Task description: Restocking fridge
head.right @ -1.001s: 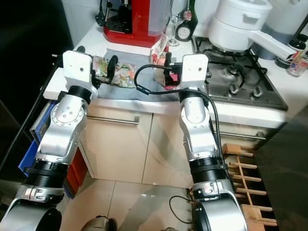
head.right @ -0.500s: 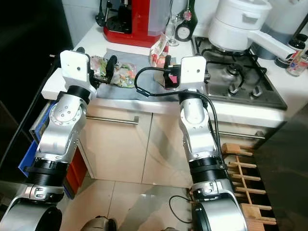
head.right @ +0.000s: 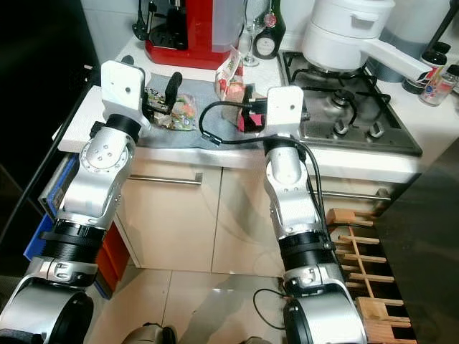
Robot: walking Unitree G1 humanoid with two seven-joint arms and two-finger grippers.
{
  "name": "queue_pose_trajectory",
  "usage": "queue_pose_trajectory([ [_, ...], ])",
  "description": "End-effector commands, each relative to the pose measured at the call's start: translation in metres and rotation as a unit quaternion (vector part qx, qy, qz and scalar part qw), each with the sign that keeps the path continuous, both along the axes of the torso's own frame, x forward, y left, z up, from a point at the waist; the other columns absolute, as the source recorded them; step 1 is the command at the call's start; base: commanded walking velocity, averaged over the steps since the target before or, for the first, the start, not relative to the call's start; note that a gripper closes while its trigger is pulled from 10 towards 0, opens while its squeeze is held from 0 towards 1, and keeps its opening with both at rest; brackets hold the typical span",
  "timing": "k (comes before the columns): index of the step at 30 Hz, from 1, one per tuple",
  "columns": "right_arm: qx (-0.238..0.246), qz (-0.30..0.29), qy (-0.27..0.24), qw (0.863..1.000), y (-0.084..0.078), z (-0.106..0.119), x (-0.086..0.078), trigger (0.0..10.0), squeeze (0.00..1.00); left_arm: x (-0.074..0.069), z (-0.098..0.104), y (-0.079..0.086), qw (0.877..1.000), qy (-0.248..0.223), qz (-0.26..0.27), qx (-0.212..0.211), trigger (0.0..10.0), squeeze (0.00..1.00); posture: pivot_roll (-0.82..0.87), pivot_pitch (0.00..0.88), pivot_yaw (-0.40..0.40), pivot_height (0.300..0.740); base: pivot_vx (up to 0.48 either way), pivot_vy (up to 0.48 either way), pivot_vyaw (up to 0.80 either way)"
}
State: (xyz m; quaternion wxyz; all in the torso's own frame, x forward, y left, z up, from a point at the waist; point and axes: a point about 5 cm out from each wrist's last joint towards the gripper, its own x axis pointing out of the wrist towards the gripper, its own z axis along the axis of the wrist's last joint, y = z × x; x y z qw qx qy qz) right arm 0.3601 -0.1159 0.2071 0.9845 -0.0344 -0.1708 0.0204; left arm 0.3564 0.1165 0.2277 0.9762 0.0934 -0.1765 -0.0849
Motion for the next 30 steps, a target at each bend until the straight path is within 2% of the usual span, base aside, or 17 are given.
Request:
queue_pose_trajectory([
  [1, 0.005, 0.000, -0.036, 0.999, -0.003, 0.021, 0.001, 10.0, 0.00, -0.002, 0.005, -0.001, 1.000, -0.012, -0.002, -0.014, 10.0, 0.00, 0.01, 0.000, -0.047, 0.740, 0.480, 0.000, 0.00],
  [3, 0.005, 0.010, -0.061, 0.998, 0.000, 0.035, 0.001, 10.0, 0.00, -0.005, 0.006, -0.001, 1.000, -0.019, -0.002, -0.021, 10.0, 0.00, 0.02, 0.000, -0.048, 0.740, 0.480, 0.000, 0.00],
  [5, 0.005, 0.012, -0.069, 0.998, 0.001, 0.039, 0.001, 10.0, 0.00, -0.006, 0.006, 0.000, 1.000, -0.022, -0.002, -0.022, 10.0, 0.00, 0.02, 0.000, -0.049, 0.740, 0.480, 0.000, 0.00],
  [6, 0.009, 0.019, -0.090, 0.996, 0.003, 0.050, 0.001, 10.0, 0.00, -0.008, 0.008, 0.001, 0.999, -0.033, 0.001, -0.015, 10.0, 0.00, 0.03, 0.000, -0.046, 0.740, 0.465, 0.000, 0.00],
  [8, 0.014, 0.020, -0.098, 0.995, 0.003, 0.055, 0.001, 10.0, 0.00, -0.010, 0.009, 0.002, 0.999, -0.042, 0.006, -0.002, 10.0, 0.00, 0.03, 0.000, -0.045, 0.740, 0.465, 0.000, 0.00],
  [16, 0.040, 0.018, -0.083, 0.996, 0.000, 0.054, 0.009, 10.0, 0.00, -0.010, 0.017, 0.005, 0.999, -0.051, -0.002, -0.006, 10.0, 0.00, 0.05, 0.000, -0.035, 0.740, 0.462, 0.000, 0.00],
  [20, 0.049, 0.040, -0.092, 0.994, 0.005, 0.064, 0.010, 10.0, 0.00, -0.011, 0.020, 0.007, 0.998, -0.056, 0.000, -0.010, 10.0, 0.00, 0.07, 0.000, -0.038, 0.740, 0.424, 0.066, 0.00],
  [21, 0.054, 0.054, -0.098, 0.992, 0.008, 0.071, 0.011, 10.0, 0.00, -0.013, 0.022, 0.007, 0.998, -0.066, 0.009, 0.006, 10.0, 0.00, 0.07, 0.000, -0.041, 0.740, 0.401, 0.262, 0.00],
  [23, 0.055, 0.057, -0.099, 0.992, 0.008, 0.073, 0.011, 10.0, 0.00, -0.013, 0.022, 0.007, 0.997, -0.069, 0.011, 0.011, 10.0, 0.00, 0.07, 0.000, -0.041, 0.740, 0.401, 0.262, 0.00],
  [25, 0.059, 0.059, -0.101, 0.991, 0.008, 0.075, 0.011, 10.0, 0.00, -0.013, 0.022, 0.007, 0.997, -0.071, 0.012, 0.007, 10.0, 0.00, 0.08, 0.000, -0.046, 0.740, 0.420, 0.000, 0.00],
  [27, 0.074, 0.070, -0.095, 0.990, 0.010, 0.080, 0.014, 10.0, 0.00, -0.013, 0.022, 0.010, 0.998, -0.065, 0.021, -0.015, 10.0, 0.00, 0.09, 0.000, -0.051, 0.740, 0.221, 0.000, 0.00],
  [30, 0.083, 0.080, -0.093, 0.989, 0.012, 0.084, 0.016, 10.0, 0.00, -0.013, 0.023, 0.010, 0.998, -0.065, 0.020, -0.015, 10.0, 0.00, 0.10, 0.000, -0.055, 0.740, 0.000, 0.000, 0.00],
])
